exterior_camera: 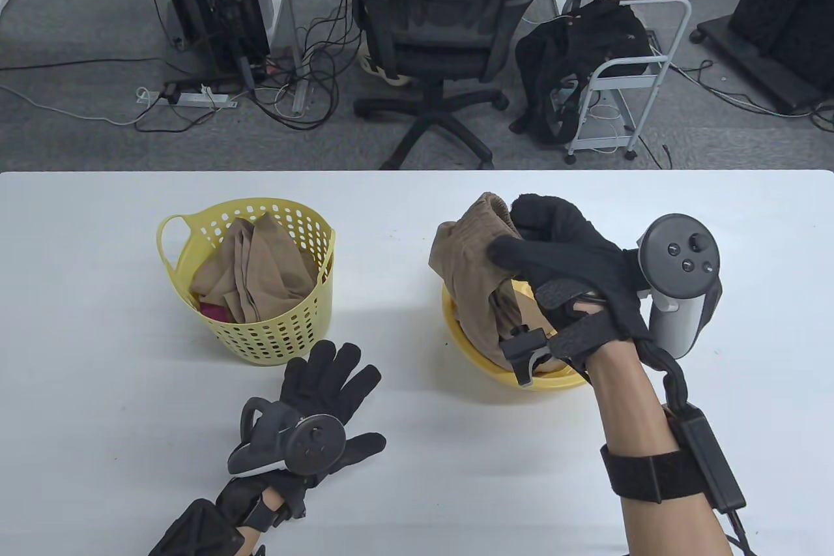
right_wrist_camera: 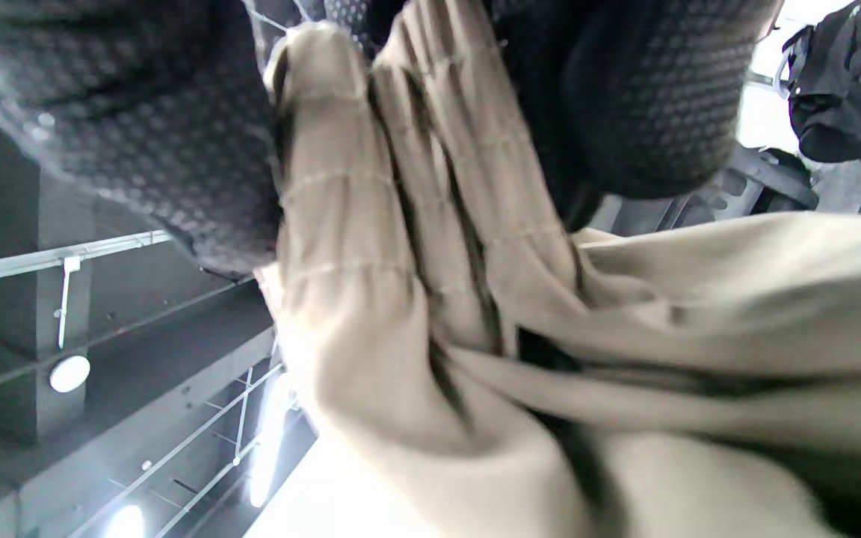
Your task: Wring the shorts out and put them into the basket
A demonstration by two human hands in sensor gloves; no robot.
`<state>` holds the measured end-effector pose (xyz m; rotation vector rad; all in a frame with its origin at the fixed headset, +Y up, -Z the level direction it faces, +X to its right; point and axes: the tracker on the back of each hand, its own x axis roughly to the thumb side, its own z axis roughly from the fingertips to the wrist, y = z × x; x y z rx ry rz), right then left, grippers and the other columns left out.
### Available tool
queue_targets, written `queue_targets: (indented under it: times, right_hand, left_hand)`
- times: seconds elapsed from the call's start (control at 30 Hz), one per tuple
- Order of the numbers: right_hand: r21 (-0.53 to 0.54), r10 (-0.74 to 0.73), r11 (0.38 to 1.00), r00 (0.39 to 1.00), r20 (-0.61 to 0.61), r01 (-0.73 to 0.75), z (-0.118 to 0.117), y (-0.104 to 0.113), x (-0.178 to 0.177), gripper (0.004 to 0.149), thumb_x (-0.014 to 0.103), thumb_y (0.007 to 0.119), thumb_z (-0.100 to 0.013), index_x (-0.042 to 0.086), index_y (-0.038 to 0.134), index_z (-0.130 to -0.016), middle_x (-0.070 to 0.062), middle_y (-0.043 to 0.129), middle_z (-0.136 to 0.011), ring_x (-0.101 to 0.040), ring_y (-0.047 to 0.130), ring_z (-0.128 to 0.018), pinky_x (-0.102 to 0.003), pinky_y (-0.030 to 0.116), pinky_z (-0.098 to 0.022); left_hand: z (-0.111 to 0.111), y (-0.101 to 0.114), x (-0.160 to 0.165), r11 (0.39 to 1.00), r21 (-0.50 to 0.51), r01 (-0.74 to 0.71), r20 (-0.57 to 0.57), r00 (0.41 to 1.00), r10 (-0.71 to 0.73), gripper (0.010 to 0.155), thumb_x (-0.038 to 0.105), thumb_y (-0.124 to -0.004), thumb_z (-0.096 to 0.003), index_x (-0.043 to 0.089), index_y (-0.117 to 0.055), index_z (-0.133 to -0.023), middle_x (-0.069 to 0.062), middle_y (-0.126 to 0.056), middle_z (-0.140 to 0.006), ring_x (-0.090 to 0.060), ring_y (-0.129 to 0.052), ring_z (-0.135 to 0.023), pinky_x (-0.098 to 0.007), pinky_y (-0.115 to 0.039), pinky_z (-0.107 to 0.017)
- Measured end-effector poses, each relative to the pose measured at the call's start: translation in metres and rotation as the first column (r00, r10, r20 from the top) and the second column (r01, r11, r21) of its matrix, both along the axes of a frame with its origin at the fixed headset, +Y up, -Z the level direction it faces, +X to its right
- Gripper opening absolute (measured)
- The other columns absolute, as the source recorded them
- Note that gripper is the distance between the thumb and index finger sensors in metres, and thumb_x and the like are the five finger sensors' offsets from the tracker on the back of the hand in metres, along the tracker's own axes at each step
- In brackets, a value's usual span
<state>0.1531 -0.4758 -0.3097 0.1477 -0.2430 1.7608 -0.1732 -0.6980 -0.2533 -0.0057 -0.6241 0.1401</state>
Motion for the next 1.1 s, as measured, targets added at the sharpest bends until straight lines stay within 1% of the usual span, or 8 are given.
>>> queue_targets:
  times: [0.2,0.47,0.87,1.1]
  right_hand:
    - [0.008,-0.111,0.994,0.993,-0.038,0.111,0.006,0.011,0.0,0.067,0.044,0.099,-0.043,0.009,0.069,-0.091,-0.016,0.083,-0.08,-0.032,0.099,-0.058,-0.04,0.091,-0.045]
    - [0.022,-0.2,0.979,0.976,-0.09,0.203,0.014,0.022,-0.005,0.065,0.044,0.098,-0.044,0.009,0.069,-0.091,-0.015,0.083,-0.08,-0.031,0.099,-0.058,-0.04,0.091,-0.045]
    - [0.031,-0.282,0.956,0.946,-0.16,0.291,0.022,0.032,-0.018,0.065,0.045,0.098,-0.044,0.009,0.07,-0.091,-0.015,0.084,-0.08,-0.03,0.1,-0.058,-0.039,0.093,-0.045]
    - [0.029,-0.346,0.932,0.909,-0.232,0.362,0.028,0.041,-0.029,0.066,0.046,0.098,-0.045,0.009,0.069,-0.091,-0.015,0.084,-0.08,-0.029,0.1,-0.058,-0.038,0.093,-0.045]
  left_hand:
    - [0.0,0.0,0.001,1.0,0.002,0.003,0.004,1.0,-0.003,0.088,0.065,-0.074,-0.0502,0.022,-0.036,-0.117,-0.024,-0.025,-0.126,-0.064,-0.029,-0.111,-0.079,-0.031,-0.066]
    - [0.001,0.0,0.001,1.0,0.003,0.003,0.005,1.0,-0.003,0.089,0.065,-0.074,-0.0501,0.021,-0.036,-0.117,-0.024,-0.026,-0.126,-0.064,-0.029,-0.111,-0.079,-0.031,-0.066]
    - [0.001,0.0,0.002,1.0,0.007,0.006,0.008,1.0,-0.006,0.089,0.065,-0.074,-0.0501,0.022,-0.036,-0.117,-0.024,-0.026,-0.125,-0.064,-0.029,-0.111,-0.079,-0.031,-0.066]
    - [0.002,0.001,0.001,1.0,0.014,0.0,0.005,1.0,0.0,0.09,0.065,-0.074,-0.0501,0.02,-0.034,-0.117,-0.024,-0.025,-0.125,-0.064,-0.029,-0.111,-0.079,-0.032,-0.066]
